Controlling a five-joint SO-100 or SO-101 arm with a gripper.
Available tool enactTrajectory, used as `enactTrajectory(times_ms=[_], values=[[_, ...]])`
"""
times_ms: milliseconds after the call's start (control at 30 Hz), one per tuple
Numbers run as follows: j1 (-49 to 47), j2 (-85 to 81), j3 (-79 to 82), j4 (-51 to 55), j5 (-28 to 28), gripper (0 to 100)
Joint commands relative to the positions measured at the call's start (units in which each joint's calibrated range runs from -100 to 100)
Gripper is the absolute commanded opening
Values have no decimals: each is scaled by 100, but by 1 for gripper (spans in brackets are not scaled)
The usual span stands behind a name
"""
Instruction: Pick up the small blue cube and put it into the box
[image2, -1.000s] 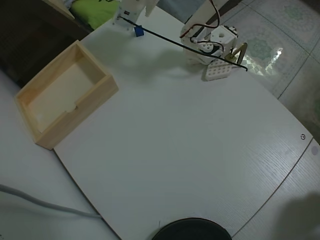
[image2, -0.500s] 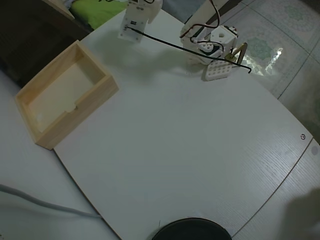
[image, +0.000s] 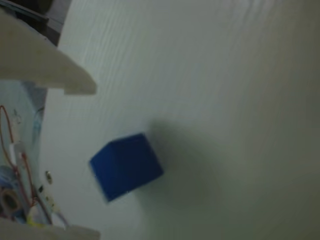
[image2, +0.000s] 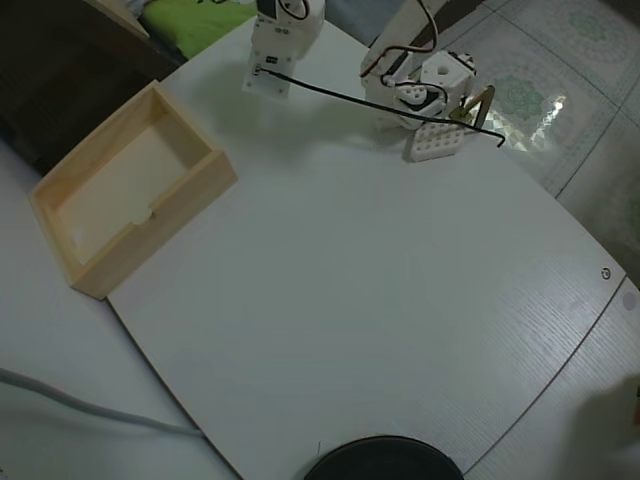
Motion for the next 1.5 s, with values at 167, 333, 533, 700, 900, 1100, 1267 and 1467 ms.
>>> enactTrajectory(times_ms=[167,333,533,700,900,1100,1267,1467], values=[[21,725,-643,-112,24,28],[13,1097,-1095,-112,81,27],[28,1528,-1484,-121,96,27],[28,1739,-1457,-121,143,27],[28,1765,-1457,-121,143,26],[28,1765,-1466,-121,143,11],[28,1765,-1466,-121,190,9],[28,1765,-1466,-121,190,9]])
